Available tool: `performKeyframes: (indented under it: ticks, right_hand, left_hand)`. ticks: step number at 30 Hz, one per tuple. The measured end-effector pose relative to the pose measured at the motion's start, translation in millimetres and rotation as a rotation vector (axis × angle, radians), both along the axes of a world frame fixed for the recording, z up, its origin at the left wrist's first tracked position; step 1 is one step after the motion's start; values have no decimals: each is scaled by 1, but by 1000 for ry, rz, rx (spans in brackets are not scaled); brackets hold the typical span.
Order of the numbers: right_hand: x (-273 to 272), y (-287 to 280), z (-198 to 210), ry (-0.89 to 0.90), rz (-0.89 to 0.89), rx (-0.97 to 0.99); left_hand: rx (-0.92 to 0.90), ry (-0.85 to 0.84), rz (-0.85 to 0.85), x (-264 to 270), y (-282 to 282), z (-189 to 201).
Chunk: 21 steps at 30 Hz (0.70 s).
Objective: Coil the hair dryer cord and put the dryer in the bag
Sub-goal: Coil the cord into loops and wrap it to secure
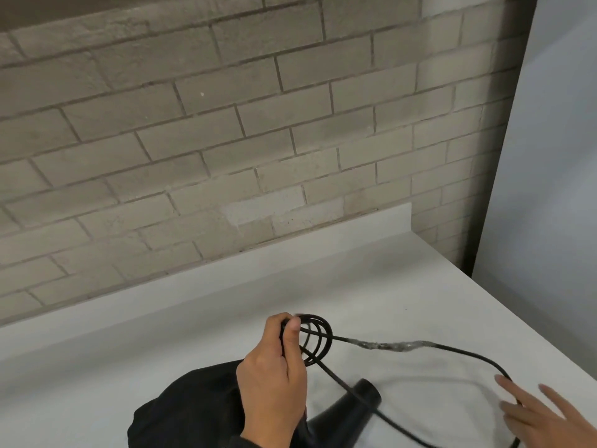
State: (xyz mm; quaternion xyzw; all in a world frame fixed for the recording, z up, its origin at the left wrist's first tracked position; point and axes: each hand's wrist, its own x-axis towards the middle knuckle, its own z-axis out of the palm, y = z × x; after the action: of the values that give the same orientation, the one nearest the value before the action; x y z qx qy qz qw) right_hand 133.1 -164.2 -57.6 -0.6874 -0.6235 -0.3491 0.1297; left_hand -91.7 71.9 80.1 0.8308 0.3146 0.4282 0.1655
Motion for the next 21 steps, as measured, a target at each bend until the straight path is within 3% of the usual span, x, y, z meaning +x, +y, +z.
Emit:
performKeyframes:
  ticks: [2,4,8,9,11,16,19,21]
  right_hand:
    - [-28,-18,9,381,66,-166]
    - [-51,13,35,856,-30,-114]
    - [-109,71,95,1161,57,101]
    - [-123,85,97,1347,68,69]
    - [-138,113,103,1549,123,-33]
    - [-151,143,112,1676,206,-94]
    - [-145,124,110,1660,259,-100]
    - [-135,103,103,1540,292,-167]
  left_hand:
    - [-9,-17,-5,0,0,0]
    - [-5,-27,-11,0,1,1]
    - [4,-40,-14,1,1,2]
    - [2,-37,-13,2,0,2]
    - [4,-26,-10,2,-2,2]
    - [8,-27,-26,0,-6,1]
    - [11,-37,-38,1,-8,1]
    - [20,-34,-37,1,-9,1]
